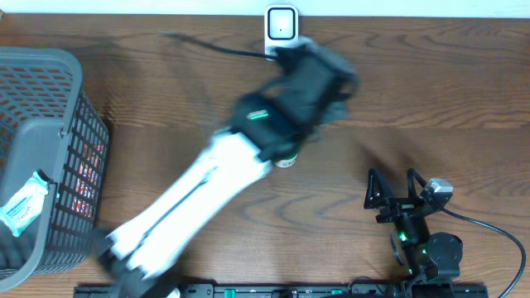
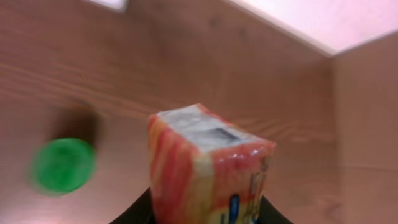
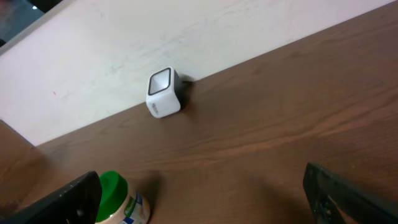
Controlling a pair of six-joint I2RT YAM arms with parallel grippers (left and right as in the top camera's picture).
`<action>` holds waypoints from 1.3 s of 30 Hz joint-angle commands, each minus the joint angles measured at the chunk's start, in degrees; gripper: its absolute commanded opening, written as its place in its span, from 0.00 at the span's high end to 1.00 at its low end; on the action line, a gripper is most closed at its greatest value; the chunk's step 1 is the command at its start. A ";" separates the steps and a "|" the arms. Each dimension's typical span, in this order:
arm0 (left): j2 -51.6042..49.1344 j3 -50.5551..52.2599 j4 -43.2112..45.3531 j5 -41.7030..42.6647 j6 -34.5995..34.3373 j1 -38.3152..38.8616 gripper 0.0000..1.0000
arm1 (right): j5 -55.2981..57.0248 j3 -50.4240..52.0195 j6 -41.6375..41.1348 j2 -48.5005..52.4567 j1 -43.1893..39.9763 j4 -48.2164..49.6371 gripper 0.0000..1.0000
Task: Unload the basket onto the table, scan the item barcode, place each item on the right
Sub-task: 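Carry orange box with left gripper and set it right of jar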
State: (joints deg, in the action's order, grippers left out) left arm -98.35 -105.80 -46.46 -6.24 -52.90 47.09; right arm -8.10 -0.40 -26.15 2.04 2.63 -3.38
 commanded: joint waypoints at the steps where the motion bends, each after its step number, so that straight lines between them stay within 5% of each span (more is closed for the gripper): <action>1: -10.84 0.26 5.77 4.26 0.76 1.81 0.68 | 0.09 0.09 -0.39 -0.11 0.26 -0.22 0.01; 14: -29.09 0.26 11.91 10.36 0.76 0.72 0.67 | 0.09 0.09 -0.39 -0.11 0.26 -0.22 0.01; 24: -31.06 0.31 9.46 10.64 2.01 0.66 0.37 | 0.11 0.09 -0.39 -0.11 0.26 -0.22 0.01; 34: -9.27 -8.04 8.02 11.47 26.45 -7.17 0.14 | 0.11 0.09 -0.39 -0.11 0.26 -0.22 0.01; 39: 7.89 -9.31 4.28 0.50 29.97 -19.23 0.11 | 0.09 0.09 -0.39 -0.11 0.26 -0.22 0.01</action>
State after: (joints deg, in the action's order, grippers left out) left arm -102.74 -112.90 -39.53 3.01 -29.43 35.88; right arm -8.10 -0.40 -26.15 2.04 2.63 -3.42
